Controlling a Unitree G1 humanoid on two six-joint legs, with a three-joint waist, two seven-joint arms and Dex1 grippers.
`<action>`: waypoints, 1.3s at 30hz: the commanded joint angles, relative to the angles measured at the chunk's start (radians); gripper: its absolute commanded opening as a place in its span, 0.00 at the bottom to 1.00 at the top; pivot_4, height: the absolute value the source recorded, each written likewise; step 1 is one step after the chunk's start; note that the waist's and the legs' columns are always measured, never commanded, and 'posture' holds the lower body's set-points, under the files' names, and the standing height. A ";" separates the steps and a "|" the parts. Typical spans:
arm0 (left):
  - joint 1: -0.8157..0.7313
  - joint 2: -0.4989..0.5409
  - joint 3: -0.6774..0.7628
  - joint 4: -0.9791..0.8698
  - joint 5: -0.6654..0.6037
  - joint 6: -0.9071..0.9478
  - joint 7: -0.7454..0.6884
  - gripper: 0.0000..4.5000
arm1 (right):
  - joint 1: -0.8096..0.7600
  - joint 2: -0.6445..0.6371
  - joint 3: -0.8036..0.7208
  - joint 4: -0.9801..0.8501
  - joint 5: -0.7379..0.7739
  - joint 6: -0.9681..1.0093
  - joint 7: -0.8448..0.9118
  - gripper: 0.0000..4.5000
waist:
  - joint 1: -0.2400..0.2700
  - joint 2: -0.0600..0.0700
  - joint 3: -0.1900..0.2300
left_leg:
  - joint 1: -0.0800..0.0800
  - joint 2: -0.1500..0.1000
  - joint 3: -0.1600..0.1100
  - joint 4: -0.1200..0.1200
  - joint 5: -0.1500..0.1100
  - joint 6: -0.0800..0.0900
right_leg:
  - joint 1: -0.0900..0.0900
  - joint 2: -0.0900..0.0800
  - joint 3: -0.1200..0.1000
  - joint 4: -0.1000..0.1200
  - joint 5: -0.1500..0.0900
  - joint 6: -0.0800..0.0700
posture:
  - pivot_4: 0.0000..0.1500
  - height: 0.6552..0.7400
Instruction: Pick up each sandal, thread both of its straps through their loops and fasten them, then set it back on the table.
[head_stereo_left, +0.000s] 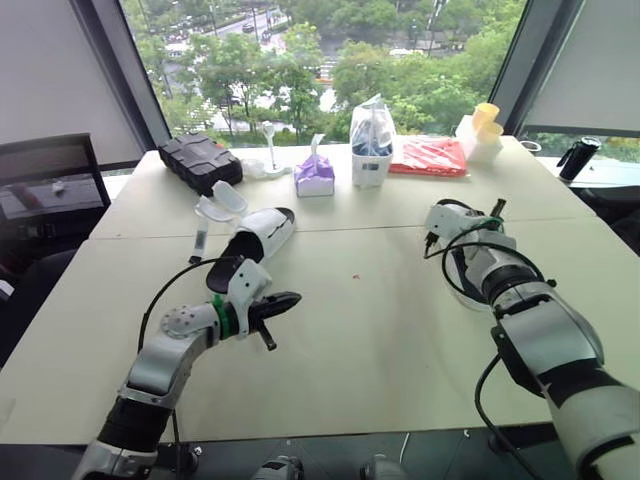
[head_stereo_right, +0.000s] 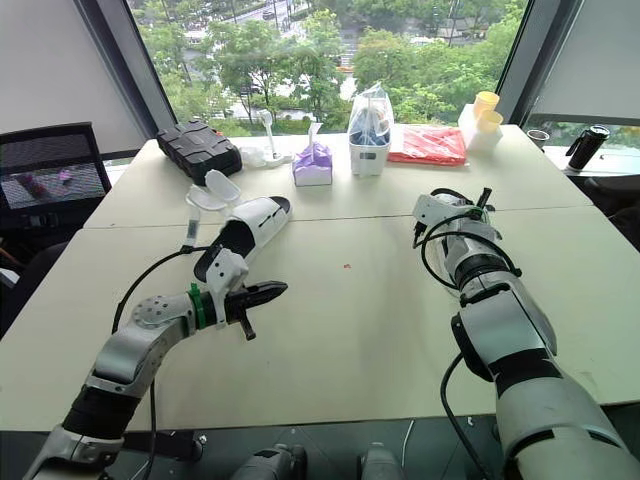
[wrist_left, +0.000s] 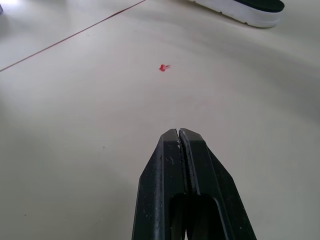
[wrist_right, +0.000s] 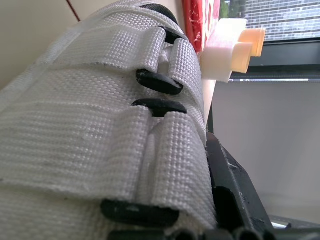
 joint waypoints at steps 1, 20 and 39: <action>-0.015 0.007 -0.009 -0.073 0.008 0.026 0.026 0.00 | -0.031 -0.019 0.007 -0.001 0.012 0.026 0.007 0.29 | 0.000 0.000 0.000 | 0.000 0.000 0.000 0.000 0.000 0.000 | 0.000 0.000 0.000 0.000 0.000 0.000 | 1.00 1.00; -0.055 0.047 0.020 -0.018 0.049 -0.007 0.057 0.00 | 0.226 -0.131 -0.051 -0.591 0.144 0.176 0.440 0.99 | -0.020 -0.001 -0.001 | 0.002 0.002 -0.001 0.001 -0.001 0.001 | 0.001 0.003 0.000 0.002 0.001 -0.001 | 1.00 1.00; -0.127 0.144 0.010 0.113 0.306 -0.266 0.187 0.00 | 0.677 -0.281 -0.705 -1.784 0.925 0.893 1.099 0.99 | 0.010 -0.003 0.000 | -0.001 0.007 -0.001 0.016 -0.005 0.006 | 0.006 0.002 -0.004 0.000 0.001 -0.001 | 1.00 1.00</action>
